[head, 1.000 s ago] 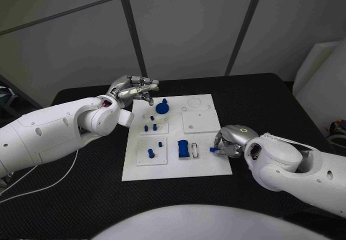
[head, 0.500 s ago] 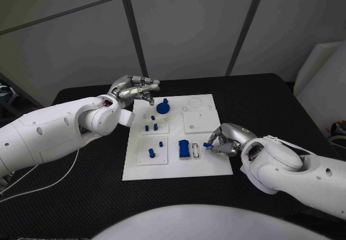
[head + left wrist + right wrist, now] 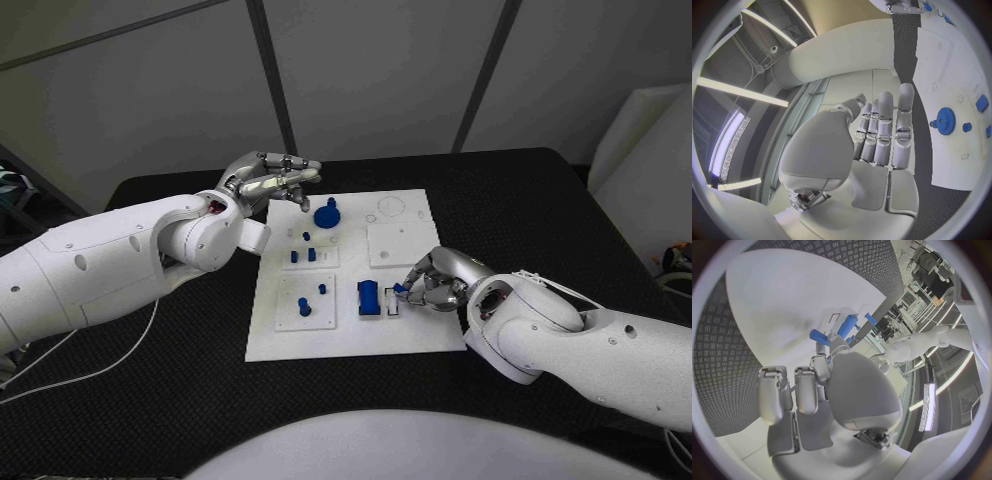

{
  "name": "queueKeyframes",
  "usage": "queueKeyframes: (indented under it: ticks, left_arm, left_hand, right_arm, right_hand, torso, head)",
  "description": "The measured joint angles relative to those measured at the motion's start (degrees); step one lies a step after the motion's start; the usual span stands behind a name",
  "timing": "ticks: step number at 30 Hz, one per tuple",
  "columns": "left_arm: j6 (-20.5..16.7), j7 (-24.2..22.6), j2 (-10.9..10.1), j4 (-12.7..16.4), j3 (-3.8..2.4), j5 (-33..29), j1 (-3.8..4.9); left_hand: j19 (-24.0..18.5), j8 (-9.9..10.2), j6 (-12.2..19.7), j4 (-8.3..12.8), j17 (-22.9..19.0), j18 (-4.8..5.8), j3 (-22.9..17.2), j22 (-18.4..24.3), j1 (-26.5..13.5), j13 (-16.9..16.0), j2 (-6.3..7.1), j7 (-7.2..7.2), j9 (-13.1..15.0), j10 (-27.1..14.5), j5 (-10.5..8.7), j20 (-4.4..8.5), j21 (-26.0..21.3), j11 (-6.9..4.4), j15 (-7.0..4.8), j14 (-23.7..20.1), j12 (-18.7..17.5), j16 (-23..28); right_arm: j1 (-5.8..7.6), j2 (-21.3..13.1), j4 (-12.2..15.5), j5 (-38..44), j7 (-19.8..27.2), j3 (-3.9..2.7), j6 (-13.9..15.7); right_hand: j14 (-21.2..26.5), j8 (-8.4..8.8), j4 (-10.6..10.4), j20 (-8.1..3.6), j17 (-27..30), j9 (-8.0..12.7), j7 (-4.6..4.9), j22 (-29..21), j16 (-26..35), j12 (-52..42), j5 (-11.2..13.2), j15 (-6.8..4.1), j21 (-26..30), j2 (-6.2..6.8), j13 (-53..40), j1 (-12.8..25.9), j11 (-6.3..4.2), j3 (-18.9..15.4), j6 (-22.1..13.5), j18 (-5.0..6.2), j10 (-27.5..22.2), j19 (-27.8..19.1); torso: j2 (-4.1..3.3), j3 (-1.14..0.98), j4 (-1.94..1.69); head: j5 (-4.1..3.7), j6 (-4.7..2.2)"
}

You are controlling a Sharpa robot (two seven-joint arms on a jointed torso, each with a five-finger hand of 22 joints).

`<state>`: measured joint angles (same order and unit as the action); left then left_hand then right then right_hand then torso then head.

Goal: Assemble the parts on the task board

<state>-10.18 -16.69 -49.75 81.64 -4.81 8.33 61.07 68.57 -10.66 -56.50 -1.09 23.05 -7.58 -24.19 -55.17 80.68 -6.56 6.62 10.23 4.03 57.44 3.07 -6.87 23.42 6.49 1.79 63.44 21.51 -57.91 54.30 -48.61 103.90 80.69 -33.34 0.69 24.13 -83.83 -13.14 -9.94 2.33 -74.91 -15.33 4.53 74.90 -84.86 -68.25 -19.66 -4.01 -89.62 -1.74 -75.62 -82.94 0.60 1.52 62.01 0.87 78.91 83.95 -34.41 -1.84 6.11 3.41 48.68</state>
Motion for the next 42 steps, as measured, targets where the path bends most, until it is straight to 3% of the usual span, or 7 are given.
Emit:
queueKeyframes:
  ticks: [6,11,14,19,36,42]
  left_arm:
    - [0.1,0.1,0.0,0.1,0.0,0.0,0.02]
    - [0.2,0.3,0.0,0.1,0.0,0.0,0.02]
    - [0.2,0.3,0.1,0.1,0.0,0.0,0.02]
    - [0.3,0.4,0.1,0.1,0.0,0.0,0.02]
    - [0.6,0.7,0.2,0.1,0.0,0.0,0.03]
    - [0.7,0.8,0.2,0.0,0.0,0.0,0.03]
  left_hand:
    - [0.0,0.0,0.2,0.2,-0.1,0.0,0.2,0.1,0.0,0.0,0.0,0.21,0.0,0.0,0.0,0.0,0.0,0.0,0.0,0.0,0.0,0.0]
    - [0.0,0.0,0.2,0.2,-0.1,0.0,0.2,0.1,0.0,0.0,0.0,0.21,0.0,0.0,0.0,0.0,0.0,0.0,0.0,0.0,0.0,0.0]
    - [0.0,0.0,0.2,0.2,-0.1,0.0,0.2,0.1,0.0,0.0,0.0,0.21,0.0,0.0,0.0,0.0,0.0,0.0,0.0,0.0,0.0,0.0]
    - [0.0,0.0,0.2,0.2,-0.1,0.0,0.2,0.0,0.0,0.0,0.0,0.21,0.0,0.0,0.0,0.0,0.0,0.0,0.0,0.0,0.0,0.0]
    - [0.0,0.0,0.2,0.2,0.0,0.0,0.2,0.0,0.0,0.0,0.0,0.21,0.0,0.0,0.0,0.0,0.0,0.0,0.0,0.0,0.0,0.0]
    - [-0.2,0.0,0.2,0.0,-0.1,-0.01,0.3,0.1,0.0,0.0,0.0,0.21,0.0,-0.4,0.0,-0.21,0.0,0.0,0.0,0.0,0.0,0.0]
  right_arm:
    - [0.0,1.0,-1.1,-2.0,-0.1,0.0,-1.9]
    - [0.0,1.7,-1.7,-3.0,-0.2,0.0,-3.1]
    - [0.0,2.1,-1.8,-3.4,-0.2,0.0,-3.5]
    - [0.0,2.3,-2.1,-3.9,-0.3,0.0,-3.9]
    - [0.02,3.2,-3.4,-4.3,-0.6,-0.03,-4.1]
    - [0.02,3.5,-3.7,-4.3,-0.7,-0.03,-4.2]
  right_hand:
    - [-0.2,-0.6,-2.2,0.0,0.0,0.0,0.25,0.0,0.0,-0.3,-1.6,-0.22,0.0,0.67,0.7,3.2,-0.64,0.3,0.3,0.0,0.7,0.0]
    - [-0.2,-1.51,-4.1,-0.21,0.0,-0.1,-0.5,0.0,-0.3,-1.2,-3.3,-0.23,0.0,1.37,0.7,6.0,-1.32,-0.5,1.7,-0.01,1.8,0.2]
    - [-0.2,-1.76,-5.0,-0.33,0.0,-3.2,-1.02,0.0,-0.3,-1.5,-4.0,-0.24,0.0,1.72,0.5,7.2,-1.84,-1.1,2.7,0.0,2.3,0.1]
    - [-0.1,-2.41,-6.2,-0.41,0.0,-4.0,-1.74,0.0,-0.3,-1.8,-4.3,-0.33,0.0,1.78,0.5,8.6,-1.83,-1.9,3.4,0.0,2.7,0.0]
    - [-0.1,-2.49,-6.6,-0.41,0.0,-4.7,-1.64,0.0,-0.3,-2.1,-4.6,-0.32,0.0,1.71,0.6,10.7,-1.84,-3.4,3.3,0.0,2.7,0.0]
    - [-0.1,-2.49,-6.6,-0.41,0.0,-5.2,-1.44,0.0,-0.3,-2.1,-2.8,-0.31,0.0,1.41,0.7,11.9,-1.84,-4.7,3.1,0.0,2.7,0.0]
  torso:
    - [0.0,0.01,0.01]
    - [-0.01,0.0,0.04]
    - [-0.01,-0.03,0.04]
    - [-0.01,-0.05,0.04]
    - [-0.03,-0.07,0.09]
    - [-0.04,-0.07,0.09]
  head:
    - [0.06,0.04]
    - [0.09,0.16]
    - [0.1,0.17]
    - [0.21,0.17]
    - [0.39,0.13]
    - [0.4,0.21]
